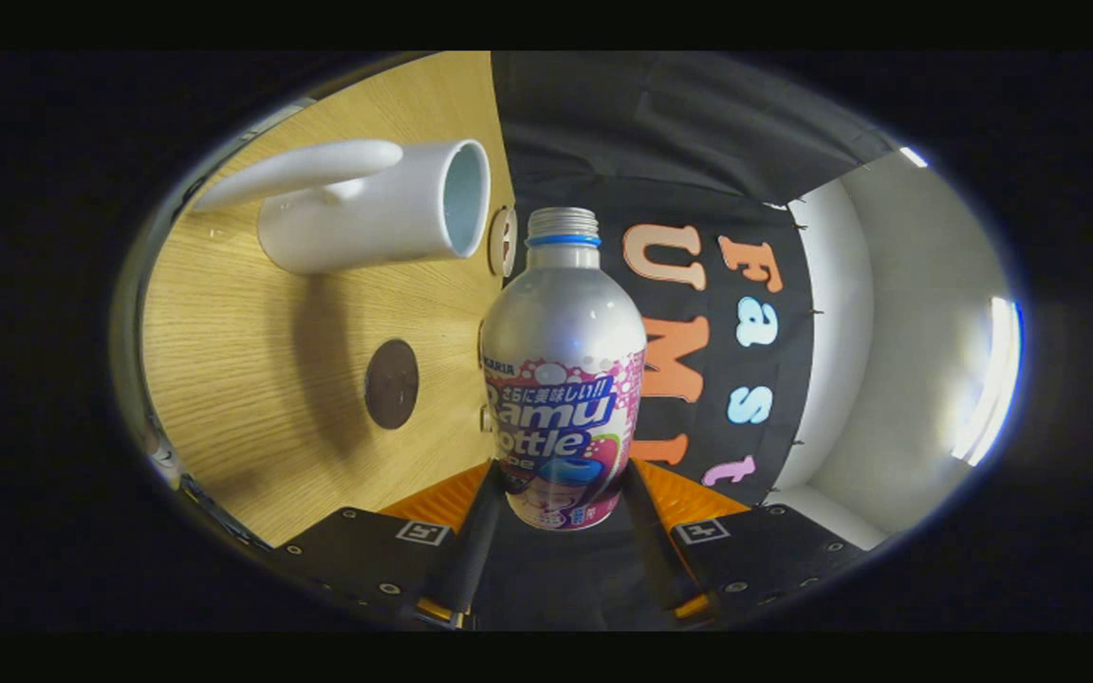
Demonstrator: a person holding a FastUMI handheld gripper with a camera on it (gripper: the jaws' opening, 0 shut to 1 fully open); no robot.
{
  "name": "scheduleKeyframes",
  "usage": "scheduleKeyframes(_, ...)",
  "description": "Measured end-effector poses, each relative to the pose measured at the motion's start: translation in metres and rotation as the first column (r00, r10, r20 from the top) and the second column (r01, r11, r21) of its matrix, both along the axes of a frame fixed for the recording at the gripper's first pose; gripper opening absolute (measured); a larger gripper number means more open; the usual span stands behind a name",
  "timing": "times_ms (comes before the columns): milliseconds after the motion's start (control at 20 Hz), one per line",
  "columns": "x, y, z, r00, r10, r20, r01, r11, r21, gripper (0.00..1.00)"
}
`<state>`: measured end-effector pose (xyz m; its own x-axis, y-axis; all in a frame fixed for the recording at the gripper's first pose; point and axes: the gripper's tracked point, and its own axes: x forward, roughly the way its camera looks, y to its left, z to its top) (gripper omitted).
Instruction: Take the bottle from table, then pour the juice into the cup, finally place the bottle on the coaster
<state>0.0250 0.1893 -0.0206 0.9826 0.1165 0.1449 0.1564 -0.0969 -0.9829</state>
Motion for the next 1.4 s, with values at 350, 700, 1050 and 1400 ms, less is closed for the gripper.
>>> scheduleKeyframes(350, 0.001, 0.006, 0.007, 1.0, 0.011, 0.011, -0.011, 0.998, -0.058, 0.71)
scheduleKeyframes(700, 0.005, 0.006, 0.011, 1.0, 0.009, 0.017, -0.007, 0.994, -0.112, 0.71)
scheduleKeyframes(1050, 0.009, 0.009, 0.016, 1.0, 0.015, 0.023, -0.011, 0.987, -0.161, 0.71)
scheduleKeyframes(1400, 0.005, 0.013, 0.013, 0.999, 0.02, 0.027, -0.014, 0.978, -0.206, 0.7)
